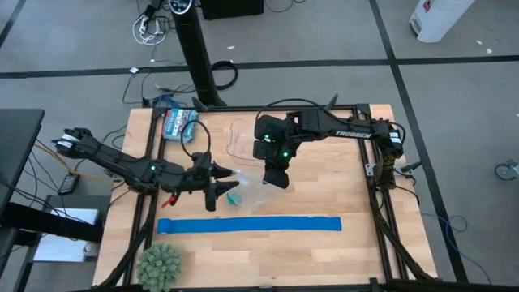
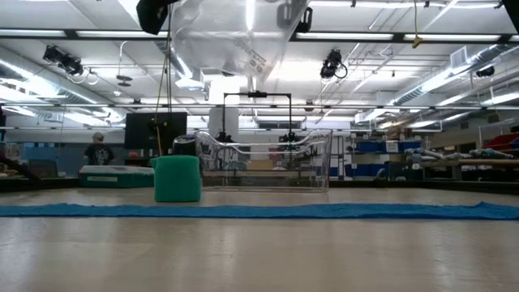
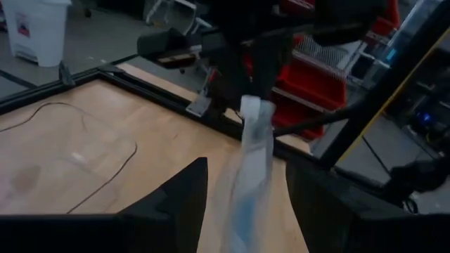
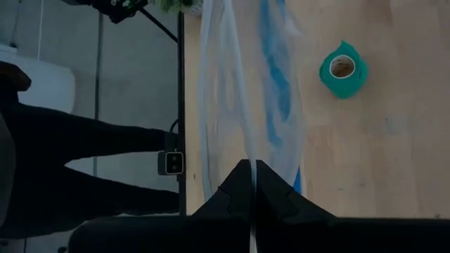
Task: Roll bandage
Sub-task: Put the green bandage into the transparent zip bag
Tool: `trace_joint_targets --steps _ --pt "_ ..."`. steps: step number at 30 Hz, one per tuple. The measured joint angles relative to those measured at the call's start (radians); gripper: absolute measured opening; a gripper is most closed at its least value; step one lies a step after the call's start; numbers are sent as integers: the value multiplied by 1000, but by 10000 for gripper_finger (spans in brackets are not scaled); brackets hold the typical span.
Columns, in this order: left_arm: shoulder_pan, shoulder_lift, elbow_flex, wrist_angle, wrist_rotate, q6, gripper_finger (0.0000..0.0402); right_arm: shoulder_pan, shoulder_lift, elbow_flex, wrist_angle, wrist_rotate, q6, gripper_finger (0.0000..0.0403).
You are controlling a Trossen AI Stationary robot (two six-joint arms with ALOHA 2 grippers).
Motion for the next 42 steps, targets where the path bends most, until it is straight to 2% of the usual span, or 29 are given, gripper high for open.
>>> trace_joint_targets --steps 4,6,8,11,12,19,22,25,30,38,42 --pt "0 35 0 61 -71 -25 195 1 0 -1 1 0 2 0" --pt "0 42 0 75 -98 -31 176 3 0 -1 1 0 6 0" --pt "0 43 0 83 -112 -47 128 7 0 -1 2 1 6 0" --pt "0 43 0 82 -121 -95 28 15 0 -1 3 1 5 6" --pt "0 43 0 82 -122 -108 17 18 0 -1 4 6 5 11" --pt "-8 43 -1 81 -126 -162 4 -1 -42 -2 -34 28 79 59" --pt "-19 43 -1 81 -143 -169 3 -10 -90 -2 -69 81 89 71" --pt "-27 43 -1 74 -164 -185 3 2 -130 -2 -103 176 67 72" --pt "-29 43 -2 72 -174 -185 2 59 -172 -1 -105 274 -4 70" --pt "-46 16 -2 38 -181 -182 1 95 -145 -2 -103 291 11 78" --pt "-78 -38 -3 -42 -250 -182 1 122 -149 -2 -26 321 9 79"
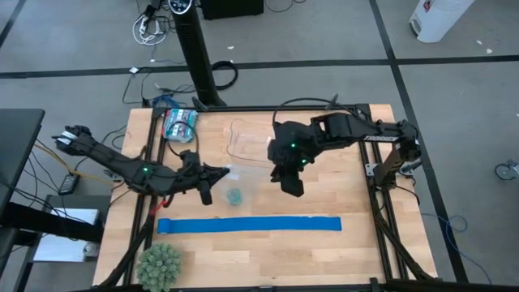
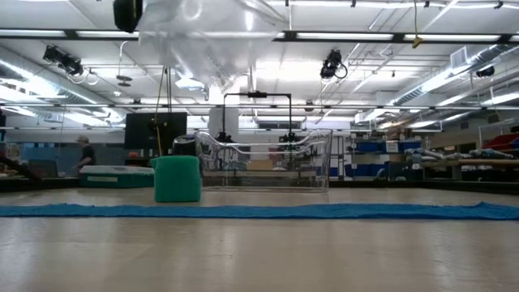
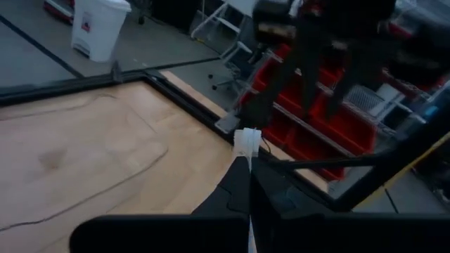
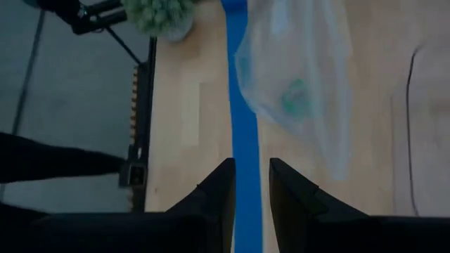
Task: Roll bandage
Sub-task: Put the green bandage into the transparent zip bag
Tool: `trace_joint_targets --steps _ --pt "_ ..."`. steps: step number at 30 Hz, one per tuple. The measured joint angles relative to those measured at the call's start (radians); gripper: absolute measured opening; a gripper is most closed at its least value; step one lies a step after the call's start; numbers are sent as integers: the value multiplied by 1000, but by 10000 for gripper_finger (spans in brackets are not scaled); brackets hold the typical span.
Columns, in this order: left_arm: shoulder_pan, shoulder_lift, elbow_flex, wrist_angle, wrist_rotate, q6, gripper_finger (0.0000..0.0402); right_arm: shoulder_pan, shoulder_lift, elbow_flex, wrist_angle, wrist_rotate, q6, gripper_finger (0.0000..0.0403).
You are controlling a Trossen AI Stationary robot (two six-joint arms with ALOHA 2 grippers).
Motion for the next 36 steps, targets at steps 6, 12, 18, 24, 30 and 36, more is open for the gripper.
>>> trace_joint_targets --steps 6,12,18,24,30,36 --pt "-44 -89 0 -101 -49 -3 0 27 15 -19 152 34 -25 78" --pt "-75 -164 1 -203 -64 0 0 33 83 -61 272 -68 -8 86" --pt "-83 -240 1 -337 17 -7 1 73 175 -61 403 -124 -48 100" --pt "-82 -286 1 -459 99 -64 1 92 264 -61 473 -114 -78 121" --pt "-82 -288 1 -590 206 -160 2 89 350 -61 496 -118 -88 156" --pt "-82 -288 1 -653 267 -214 2 89 427 -61 537 -62 -114 197"
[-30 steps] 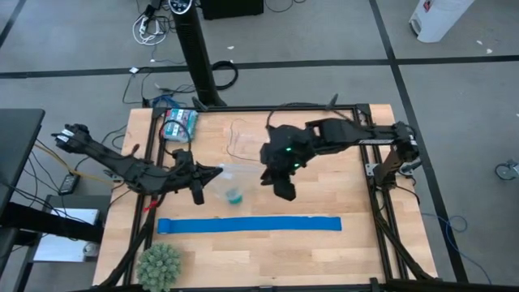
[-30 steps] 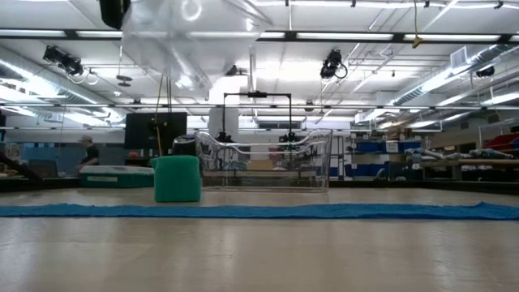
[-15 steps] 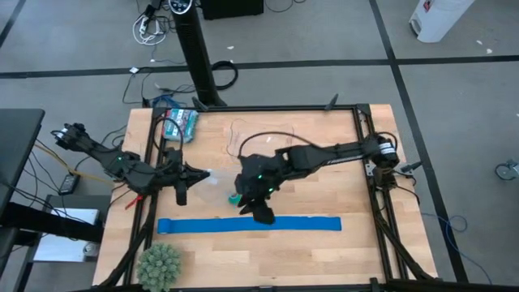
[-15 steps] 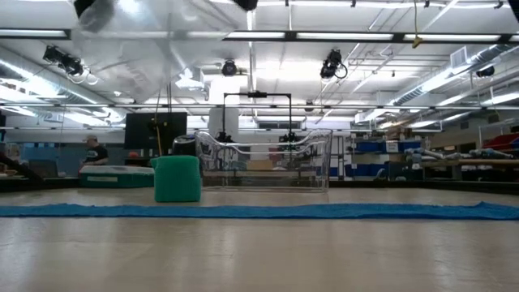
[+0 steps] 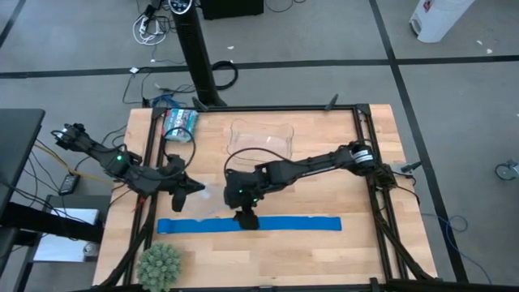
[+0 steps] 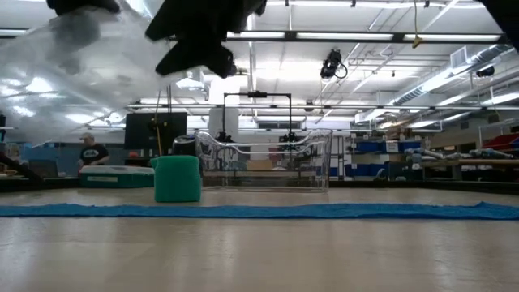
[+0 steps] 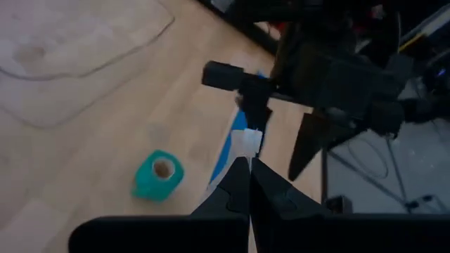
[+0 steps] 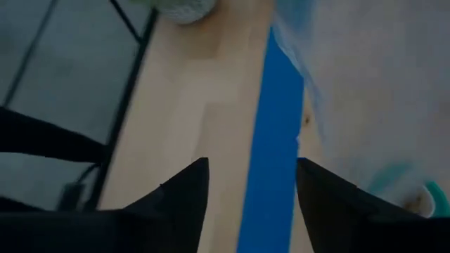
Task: Roll bandage
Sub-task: Put the green bandage into the transparent zip bag
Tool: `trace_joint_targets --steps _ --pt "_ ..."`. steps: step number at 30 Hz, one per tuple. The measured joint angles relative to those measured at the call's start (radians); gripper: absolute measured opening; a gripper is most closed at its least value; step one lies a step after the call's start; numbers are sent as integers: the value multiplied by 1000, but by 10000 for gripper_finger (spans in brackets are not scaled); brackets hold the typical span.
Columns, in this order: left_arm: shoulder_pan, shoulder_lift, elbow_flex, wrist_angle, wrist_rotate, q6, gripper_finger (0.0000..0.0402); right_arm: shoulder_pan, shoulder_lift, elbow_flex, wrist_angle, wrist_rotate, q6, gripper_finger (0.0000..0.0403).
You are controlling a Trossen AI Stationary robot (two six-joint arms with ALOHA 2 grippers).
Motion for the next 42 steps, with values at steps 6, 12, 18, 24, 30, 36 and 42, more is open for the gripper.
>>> trace_joint_targets --steps 6,12,18,24,30,36,42 --pt "0 0 0 -122 31 -55 2 -14 48 0 27 47 -1 225" --pt "0 7 0 -213 32 -81 2 -37 68 -1 14 100 -16 230" --pt "1 15 0 -289 31 -99 3 -73 67 -29 12 112 -25 227" --pt "1 14 0 -288 31 -104 3 -100 67 -81 22 102 -41 226" --pt "1 14 0 -279 25 -107 3 -99 67 -86 78 48 -99 224" --pt "1 14 0 -273 20 -131 3 -98 66 -112 142 89 -125 224" --pt "1 14 0 -272 20 -134 3 -109 65 -184 180 62 -104 224"
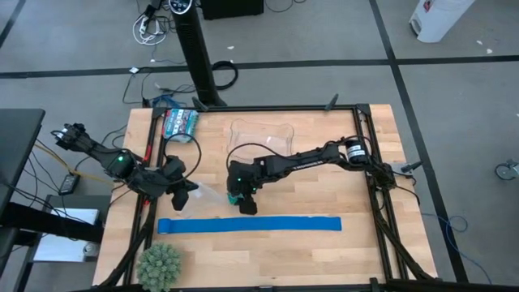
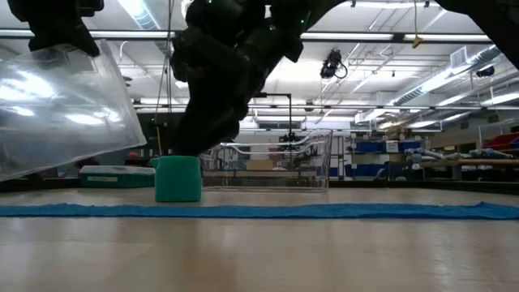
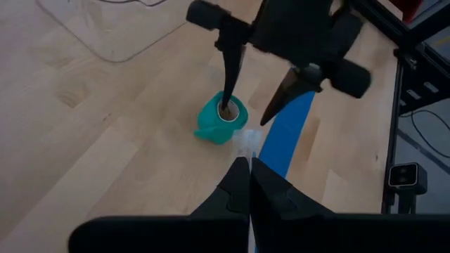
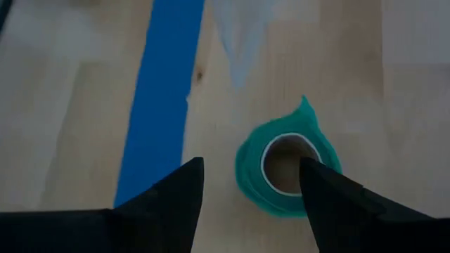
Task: Roll bandage
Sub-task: Put the green bandage into the transparent zip bag
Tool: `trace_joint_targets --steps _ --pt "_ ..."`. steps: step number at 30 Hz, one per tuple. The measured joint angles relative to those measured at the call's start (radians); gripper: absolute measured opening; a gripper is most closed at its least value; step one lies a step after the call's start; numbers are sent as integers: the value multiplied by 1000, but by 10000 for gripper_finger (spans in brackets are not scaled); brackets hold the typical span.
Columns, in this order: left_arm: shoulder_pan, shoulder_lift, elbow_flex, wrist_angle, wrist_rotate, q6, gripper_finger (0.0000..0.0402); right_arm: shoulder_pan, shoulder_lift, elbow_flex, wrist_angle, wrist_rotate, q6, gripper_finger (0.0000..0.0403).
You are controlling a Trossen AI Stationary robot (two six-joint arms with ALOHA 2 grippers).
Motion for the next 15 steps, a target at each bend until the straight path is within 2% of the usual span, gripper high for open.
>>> trace_joint_targets --steps 10,15 --pt "0 0 0 0 0 -1 3 3 -3 -61 60 19 -9 224" --pt "0 0 0 0 0 -1 3 3 -3 -61 51 30 -9 206"
